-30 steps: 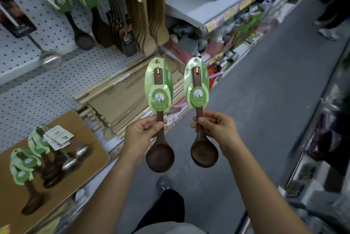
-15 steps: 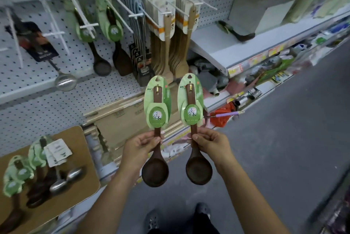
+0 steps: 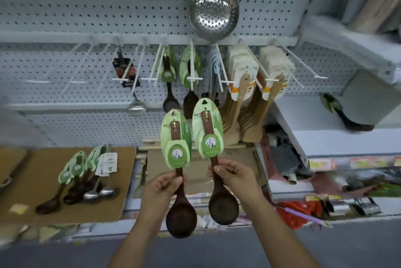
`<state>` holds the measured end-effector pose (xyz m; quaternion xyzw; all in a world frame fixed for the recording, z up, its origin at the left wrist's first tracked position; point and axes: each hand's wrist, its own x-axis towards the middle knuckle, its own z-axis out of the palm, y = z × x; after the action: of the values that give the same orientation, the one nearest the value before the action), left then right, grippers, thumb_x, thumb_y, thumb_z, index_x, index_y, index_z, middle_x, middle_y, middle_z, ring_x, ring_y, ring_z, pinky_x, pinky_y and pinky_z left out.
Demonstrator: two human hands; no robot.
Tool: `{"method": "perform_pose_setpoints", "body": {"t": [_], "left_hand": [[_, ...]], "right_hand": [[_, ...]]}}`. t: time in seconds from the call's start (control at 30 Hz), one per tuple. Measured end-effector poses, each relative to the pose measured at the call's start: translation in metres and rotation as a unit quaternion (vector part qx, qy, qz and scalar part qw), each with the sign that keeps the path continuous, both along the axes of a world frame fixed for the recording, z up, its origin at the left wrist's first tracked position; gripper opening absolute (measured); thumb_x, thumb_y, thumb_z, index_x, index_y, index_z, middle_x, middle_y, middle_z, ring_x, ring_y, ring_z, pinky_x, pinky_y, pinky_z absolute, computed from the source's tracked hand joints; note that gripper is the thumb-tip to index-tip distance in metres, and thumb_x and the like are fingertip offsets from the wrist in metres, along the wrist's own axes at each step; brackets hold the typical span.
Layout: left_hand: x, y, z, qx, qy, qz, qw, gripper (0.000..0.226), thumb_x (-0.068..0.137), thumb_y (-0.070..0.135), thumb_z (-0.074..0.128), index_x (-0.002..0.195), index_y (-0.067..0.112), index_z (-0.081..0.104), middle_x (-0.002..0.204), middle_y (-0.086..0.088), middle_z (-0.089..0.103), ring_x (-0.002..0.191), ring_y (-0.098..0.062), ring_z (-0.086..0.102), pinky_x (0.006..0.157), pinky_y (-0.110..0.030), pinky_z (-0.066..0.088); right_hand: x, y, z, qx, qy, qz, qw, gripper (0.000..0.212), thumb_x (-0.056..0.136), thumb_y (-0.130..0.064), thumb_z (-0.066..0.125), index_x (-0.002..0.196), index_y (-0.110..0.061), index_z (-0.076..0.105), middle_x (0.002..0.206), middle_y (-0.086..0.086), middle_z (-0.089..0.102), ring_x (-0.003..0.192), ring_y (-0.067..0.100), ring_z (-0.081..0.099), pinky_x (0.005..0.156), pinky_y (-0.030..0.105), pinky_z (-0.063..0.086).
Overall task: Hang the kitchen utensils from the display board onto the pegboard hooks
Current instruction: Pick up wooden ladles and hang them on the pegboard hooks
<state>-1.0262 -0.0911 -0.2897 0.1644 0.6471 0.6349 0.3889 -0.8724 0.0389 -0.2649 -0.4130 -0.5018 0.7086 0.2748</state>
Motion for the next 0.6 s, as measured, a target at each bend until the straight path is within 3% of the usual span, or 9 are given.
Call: {"method": "perform_pose_setpoints", "body": {"t": [0.2, 0.4, 0.6], "left_hand": [[-0.020, -0.008, -0.004, -0.007, 0.001, 0.044, 0.999, 0.015, 0.086, -0.004, 0.067, 0.093, 0.007, 0.074, 0.089, -0.015, 0.076, 0.094, -0.035, 0.071, 0.087, -0.041, 0.055], [-0.037, -0.009, 0.000, 0.000, 0.002, 0.053, 0.999, 0.019, 0.087, -0.003, 0.065, 0.095, 0.013, 0.073, 0.088, -0.009, 0.077, 0.087, -0.023, 0.072, 0.076, -0.031, 0.057], [-0.057, -0.016, -0.002, 0.002, -0.003, 0.051, 0.999, 0.017, 0.087, -0.005, 0.064, 0.099, 0.006, 0.071, 0.088, -0.010, 0.077, 0.082, -0.015, 0.073, 0.067, -0.018, 0.057]], "right_hand": [[-0.031, 0.005, 0.006, 0.014, 0.020, 0.030, 0.999, 0.024, 0.090, 0.011, 0.060, 0.090, -0.011, 0.070, 0.079, 0.012, 0.076, 0.074, 0.021, 0.074, 0.076, 0.029, 0.059], [-0.058, 0.002, 0.003, 0.014, 0.029, 0.041, 0.999, 0.020, 0.090, 0.012, 0.060, 0.104, 0.001, 0.069, 0.086, 0.018, 0.075, 0.075, 0.021, 0.075, 0.073, 0.025, 0.060], [-0.090, -0.006, 0.009, 0.031, 0.046, 0.056, 0.997, 0.020, 0.090, 0.012, 0.061, 0.098, -0.004, 0.070, 0.087, 0.017, 0.076, 0.077, 0.021, 0.075, 0.076, 0.026, 0.060]]}}
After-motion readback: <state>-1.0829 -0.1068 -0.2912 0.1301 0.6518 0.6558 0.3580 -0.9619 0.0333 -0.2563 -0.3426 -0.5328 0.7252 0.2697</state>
